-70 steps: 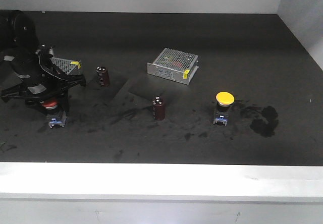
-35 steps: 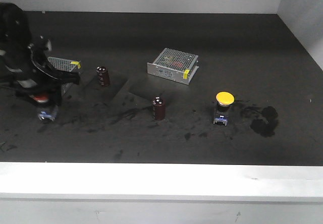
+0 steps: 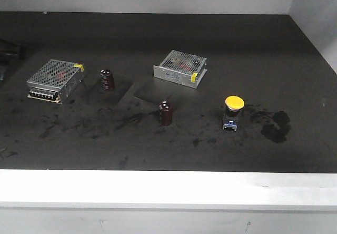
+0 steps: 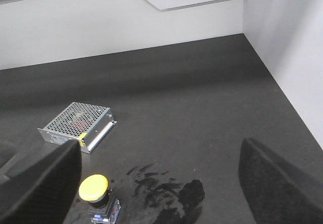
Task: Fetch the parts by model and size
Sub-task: 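Close the left gripper on the red button's base and lift it, then move the right gripper down over the yellow-capped button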
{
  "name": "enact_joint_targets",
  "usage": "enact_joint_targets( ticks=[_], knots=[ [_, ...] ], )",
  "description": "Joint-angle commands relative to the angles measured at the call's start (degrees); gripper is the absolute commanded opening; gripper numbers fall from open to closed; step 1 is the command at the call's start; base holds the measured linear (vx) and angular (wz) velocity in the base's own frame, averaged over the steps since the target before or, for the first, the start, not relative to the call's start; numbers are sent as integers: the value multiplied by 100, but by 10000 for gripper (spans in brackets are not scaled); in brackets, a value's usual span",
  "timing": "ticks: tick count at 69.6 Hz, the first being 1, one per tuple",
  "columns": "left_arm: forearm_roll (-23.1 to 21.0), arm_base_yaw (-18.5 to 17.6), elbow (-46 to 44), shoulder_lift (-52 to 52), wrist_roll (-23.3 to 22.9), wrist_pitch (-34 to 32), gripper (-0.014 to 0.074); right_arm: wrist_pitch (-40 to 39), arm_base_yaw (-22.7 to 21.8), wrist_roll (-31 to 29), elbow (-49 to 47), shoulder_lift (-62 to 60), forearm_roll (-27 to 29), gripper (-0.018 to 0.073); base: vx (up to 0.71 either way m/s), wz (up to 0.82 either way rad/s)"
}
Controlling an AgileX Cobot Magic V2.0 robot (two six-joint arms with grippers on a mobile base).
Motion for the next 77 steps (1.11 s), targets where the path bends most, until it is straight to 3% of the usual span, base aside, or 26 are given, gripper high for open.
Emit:
enact_joint_targets(
  ticks=[1,23,55,68,77],
  knots=[
    [196,-25,305,-821,16,-792,-6,-409,-14,-35,-160,16,1,594,0,0],
    [265,-25,1867,-3017,22,-1723,-6,-414,-14,-35,-160,16,-5,594,0,0],
    [246,-25,3463,-5582,61,-1928,-6,-400,1,-45,-160,231,0,594,0,0],
    [258,-25,3615,-5952,61,-1737,-6,104,798,-726,-651,749,-1,594,0,0],
    [247,-25,3650,-5947,61,-1611,-6,655,1329,-762,-1372,1454,-1,594,0,0]
  ],
)
